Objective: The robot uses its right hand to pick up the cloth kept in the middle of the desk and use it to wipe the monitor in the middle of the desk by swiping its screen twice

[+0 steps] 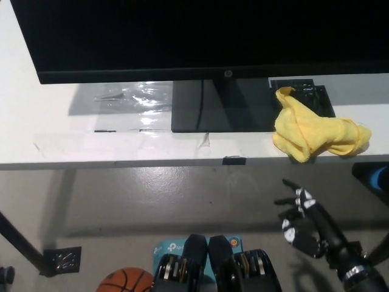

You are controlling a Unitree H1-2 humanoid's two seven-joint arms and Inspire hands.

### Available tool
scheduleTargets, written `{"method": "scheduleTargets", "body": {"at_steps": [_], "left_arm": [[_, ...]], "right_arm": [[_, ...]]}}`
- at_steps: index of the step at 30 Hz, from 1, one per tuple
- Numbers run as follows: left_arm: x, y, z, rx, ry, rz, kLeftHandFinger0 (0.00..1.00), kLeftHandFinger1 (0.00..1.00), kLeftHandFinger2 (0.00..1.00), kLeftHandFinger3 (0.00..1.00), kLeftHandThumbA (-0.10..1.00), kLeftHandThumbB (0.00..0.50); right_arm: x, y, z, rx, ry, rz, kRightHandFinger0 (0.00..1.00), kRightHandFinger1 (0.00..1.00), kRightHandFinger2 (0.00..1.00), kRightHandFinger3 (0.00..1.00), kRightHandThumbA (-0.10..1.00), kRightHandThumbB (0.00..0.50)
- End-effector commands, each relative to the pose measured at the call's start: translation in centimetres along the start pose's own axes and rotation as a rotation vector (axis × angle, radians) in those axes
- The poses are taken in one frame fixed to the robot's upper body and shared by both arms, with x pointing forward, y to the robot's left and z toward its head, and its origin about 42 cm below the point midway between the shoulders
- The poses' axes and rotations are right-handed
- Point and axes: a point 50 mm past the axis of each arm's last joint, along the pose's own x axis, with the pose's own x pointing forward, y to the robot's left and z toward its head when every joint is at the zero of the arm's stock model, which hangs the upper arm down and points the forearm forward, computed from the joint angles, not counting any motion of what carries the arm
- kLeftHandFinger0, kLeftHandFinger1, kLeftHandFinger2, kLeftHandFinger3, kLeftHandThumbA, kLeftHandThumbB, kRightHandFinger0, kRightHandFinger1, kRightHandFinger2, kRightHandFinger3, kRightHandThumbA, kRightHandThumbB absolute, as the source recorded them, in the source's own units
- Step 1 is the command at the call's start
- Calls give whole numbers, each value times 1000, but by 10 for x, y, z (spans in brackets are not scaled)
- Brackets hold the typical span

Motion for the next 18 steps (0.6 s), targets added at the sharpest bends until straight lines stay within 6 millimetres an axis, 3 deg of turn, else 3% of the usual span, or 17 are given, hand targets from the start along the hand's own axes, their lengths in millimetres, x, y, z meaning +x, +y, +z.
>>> {"method": "scheduleTargets", "body": {"at_steps": [1,3,6,8,11,12,15,17,18], "left_arm": [[-2,8,-2,14,9,5,644,685,796,1000,132,36],[-3,8,-2,17,9,5,638,685,795,1000,134,36],[-2,5,-3,25,19,-1,642,682,799,1000,129,33],[-2,5,-2,20,24,-1,646,687,798,1000,125,37],[-1,5,-3,31,22,-2,660,697,806,1000,141,41],[-2,5,-3,19,19,-2,657,697,811,1000,143,41],[-1,5,-4,26,25,-4,670,709,820,1000,156,35],[-2,5,-3,27,24,0,654,698,817,1000,160,39],[-3,5,-2,27,21,0,652,704,819,1000,158,36]], "right_arm": [[8,-35,60,-47,-242,-91,412,463,624,947,318,44],[9,-40,71,-45,-285,-109,376,432,597,931,299,46],[6,-60,112,-68,-412,-153,279,368,563,887,322,61],[3,-69,136,-74,-483,-169,259,364,550,841,269,68],[1,-75,152,-66,-548,-184,203,314,533,811,199,72],[2,-80,161,-93,-596,-207,141,239,497,792,223,76],[10,-84,163,-100,-609,-242,138,239,486,786,151,96],[17,-89,160,-138,-545,-237,272,398,512,833,187,138],[23,-92,157,-234,-451,-213,534,691,716,966,408,174]]}}
